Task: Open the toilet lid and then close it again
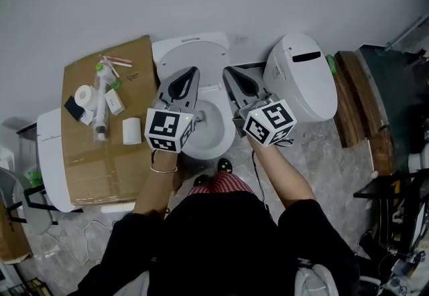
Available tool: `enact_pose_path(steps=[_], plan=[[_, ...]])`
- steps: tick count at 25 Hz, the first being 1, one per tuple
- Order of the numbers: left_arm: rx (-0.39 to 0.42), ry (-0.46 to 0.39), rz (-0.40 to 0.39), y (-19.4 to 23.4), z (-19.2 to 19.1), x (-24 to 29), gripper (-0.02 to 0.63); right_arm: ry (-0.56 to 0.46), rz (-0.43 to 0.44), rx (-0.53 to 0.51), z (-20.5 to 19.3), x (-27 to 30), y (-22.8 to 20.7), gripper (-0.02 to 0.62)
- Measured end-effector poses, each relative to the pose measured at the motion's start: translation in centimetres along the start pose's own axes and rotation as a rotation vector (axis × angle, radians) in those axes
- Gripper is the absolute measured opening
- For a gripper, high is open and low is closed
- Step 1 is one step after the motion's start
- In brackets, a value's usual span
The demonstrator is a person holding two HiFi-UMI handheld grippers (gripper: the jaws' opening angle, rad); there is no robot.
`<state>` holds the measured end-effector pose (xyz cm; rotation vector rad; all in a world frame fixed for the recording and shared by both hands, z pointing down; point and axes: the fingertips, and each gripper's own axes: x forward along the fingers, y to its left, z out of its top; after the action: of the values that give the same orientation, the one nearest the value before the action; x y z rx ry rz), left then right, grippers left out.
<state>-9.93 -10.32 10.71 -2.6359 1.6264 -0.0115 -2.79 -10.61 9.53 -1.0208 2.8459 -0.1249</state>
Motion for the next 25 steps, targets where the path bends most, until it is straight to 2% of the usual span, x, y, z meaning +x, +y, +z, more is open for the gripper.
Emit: enact_pose_path(steps=[21,25], plan=[[-0.009,0.023,-0.088,-2.4,-1.0,0.1,0.003,0.029,-0.077,0.011,-1.0,-2.8,-0.6,0.02],[-0.011,0.012,-0.083,-2.4,-1.0,-0.3,0.003,0.029,-0.083,0.013,-1.1,-3.3,-0.7,0.02]])
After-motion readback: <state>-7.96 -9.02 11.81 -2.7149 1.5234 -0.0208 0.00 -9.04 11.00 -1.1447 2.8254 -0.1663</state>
